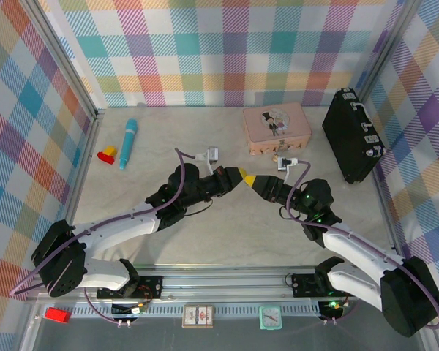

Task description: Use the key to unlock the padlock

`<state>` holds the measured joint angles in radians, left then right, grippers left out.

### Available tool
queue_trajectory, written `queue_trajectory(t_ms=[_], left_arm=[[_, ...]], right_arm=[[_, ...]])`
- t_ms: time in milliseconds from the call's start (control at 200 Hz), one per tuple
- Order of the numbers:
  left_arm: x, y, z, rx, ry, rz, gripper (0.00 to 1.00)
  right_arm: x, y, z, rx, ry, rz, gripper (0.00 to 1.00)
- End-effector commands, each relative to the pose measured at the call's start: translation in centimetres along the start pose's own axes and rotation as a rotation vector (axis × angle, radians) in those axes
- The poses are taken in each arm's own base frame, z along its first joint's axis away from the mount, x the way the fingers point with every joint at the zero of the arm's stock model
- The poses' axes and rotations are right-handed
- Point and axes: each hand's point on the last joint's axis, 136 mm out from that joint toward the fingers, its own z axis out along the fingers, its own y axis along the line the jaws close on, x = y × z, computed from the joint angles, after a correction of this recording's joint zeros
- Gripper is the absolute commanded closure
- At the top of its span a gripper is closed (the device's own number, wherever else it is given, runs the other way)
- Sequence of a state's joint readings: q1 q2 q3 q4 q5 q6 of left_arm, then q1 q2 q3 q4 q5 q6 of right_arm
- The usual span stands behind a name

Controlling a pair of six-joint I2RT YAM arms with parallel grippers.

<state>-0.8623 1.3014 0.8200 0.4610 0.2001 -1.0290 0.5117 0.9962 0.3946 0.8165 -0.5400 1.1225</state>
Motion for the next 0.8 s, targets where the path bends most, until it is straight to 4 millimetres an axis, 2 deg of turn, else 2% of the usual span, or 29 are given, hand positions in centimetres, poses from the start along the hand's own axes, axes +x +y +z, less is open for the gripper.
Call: queue_trajectory(t_ms=[0,490,795], left_arm=[[-0.02,-0.99,0.08,0.039,-0.009,0.005,1.00],[-0.20,-0.53,-0.15,0.016,-0.025,0.008,1.00],[-0.19,-0.34,-0.23,0.011,-0.027,0.011,1.00]], right_arm=[[-0.23,2.22,0.26,-0.076,0.012,-0.034,0.64],[0.05,2.27,0.15,-0.076,0.022,-0.039,0.79],[-0.03,2.41,0.11,-0.077,0.020,-0.041,0.86]])
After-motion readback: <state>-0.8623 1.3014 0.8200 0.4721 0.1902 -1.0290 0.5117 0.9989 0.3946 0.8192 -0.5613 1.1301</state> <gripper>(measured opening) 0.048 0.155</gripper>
